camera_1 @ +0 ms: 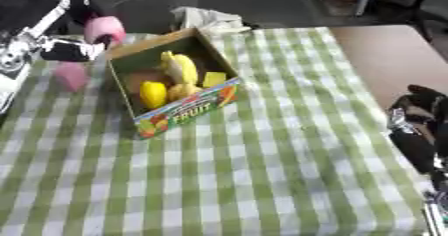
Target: Pick up objects on the table and place them in the box.
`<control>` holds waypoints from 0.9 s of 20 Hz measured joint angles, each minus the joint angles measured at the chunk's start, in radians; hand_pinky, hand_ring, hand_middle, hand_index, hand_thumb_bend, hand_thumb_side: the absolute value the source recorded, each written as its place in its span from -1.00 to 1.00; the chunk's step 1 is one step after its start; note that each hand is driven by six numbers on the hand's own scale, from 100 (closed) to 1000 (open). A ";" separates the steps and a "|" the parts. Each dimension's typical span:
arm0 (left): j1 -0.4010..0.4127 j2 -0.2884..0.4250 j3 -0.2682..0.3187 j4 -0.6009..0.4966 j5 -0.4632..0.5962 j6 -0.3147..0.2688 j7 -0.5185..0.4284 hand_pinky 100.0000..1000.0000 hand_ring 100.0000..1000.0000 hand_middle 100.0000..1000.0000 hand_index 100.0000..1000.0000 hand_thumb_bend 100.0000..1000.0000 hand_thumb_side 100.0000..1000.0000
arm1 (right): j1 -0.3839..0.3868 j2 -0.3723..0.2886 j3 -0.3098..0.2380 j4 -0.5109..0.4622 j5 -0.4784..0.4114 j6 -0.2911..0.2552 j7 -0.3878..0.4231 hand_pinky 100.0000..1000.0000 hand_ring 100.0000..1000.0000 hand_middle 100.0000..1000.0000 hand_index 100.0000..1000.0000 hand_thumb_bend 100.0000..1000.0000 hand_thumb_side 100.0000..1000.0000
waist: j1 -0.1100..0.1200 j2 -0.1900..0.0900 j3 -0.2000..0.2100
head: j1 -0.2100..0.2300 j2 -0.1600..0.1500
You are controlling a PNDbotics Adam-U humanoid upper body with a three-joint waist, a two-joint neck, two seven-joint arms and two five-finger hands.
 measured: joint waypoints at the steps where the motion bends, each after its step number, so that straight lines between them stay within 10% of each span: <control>1: -0.014 -0.019 -0.006 0.039 -0.013 -0.005 -0.002 0.16 0.13 0.00 0.41 -0.34 -0.98 | 0.000 0.001 0.002 0.000 0.000 0.000 0.000 0.29 0.55 0.21 0.50 -1.00 -0.50 | -0.002 0.000 -0.003 | 0.001 0.000; 7: -0.034 -0.079 -0.017 0.160 -0.102 -0.043 0.026 0.38 0.42 0.36 0.67 0.06 -0.11 | 0.000 0.001 0.004 0.000 -0.001 0.001 0.001 0.29 0.55 0.21 0.50 -1.00 -0.50 | -0.002 0.001 -0.008 | 0.004 0.000; 18: 0.020 0.044 0.098 0.121 -0.030 0.061 0.041 0.32 0.33 0.28 0.63 -0.08 -0.27 | 0.001 0.001 0.004 0.003 -0.001 0.001 0.001 0.29 0.55 0.22 0.50 -1.00 -0.50 | 0.004 0.000 0.010 | -0.003 0.000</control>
